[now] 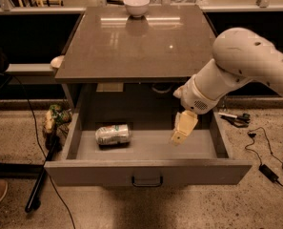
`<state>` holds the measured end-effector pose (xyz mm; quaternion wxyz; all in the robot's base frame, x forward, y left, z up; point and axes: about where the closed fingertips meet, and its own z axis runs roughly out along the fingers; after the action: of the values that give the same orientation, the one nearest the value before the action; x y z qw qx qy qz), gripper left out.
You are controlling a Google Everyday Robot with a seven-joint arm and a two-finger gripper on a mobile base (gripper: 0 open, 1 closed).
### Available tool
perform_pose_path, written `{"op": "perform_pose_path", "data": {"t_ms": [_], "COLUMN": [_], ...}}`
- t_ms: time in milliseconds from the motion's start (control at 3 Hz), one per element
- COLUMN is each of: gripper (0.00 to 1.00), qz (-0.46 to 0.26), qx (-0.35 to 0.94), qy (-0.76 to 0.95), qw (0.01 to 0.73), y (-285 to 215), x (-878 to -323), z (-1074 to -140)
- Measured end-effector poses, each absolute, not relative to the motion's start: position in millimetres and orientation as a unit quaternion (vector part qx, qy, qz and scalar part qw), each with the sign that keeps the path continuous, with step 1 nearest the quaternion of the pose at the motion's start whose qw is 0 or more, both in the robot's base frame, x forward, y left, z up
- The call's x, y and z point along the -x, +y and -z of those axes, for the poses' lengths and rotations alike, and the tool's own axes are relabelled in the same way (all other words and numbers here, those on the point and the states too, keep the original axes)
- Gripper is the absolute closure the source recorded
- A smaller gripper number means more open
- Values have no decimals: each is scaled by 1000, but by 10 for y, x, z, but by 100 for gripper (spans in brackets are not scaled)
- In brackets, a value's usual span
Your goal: Pick 7up can from top drawer and place on counter
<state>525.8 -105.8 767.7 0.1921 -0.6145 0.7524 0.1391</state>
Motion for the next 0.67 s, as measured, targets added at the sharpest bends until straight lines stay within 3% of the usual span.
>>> {"op": "perform_pose_path", "data": {"t_ms": [667], "gripper": [0], "qz": [-177], "qx": [634], "qy": [720], "qw": [219], "y": [-419], "x": [-5769], "z": [-7026]}}
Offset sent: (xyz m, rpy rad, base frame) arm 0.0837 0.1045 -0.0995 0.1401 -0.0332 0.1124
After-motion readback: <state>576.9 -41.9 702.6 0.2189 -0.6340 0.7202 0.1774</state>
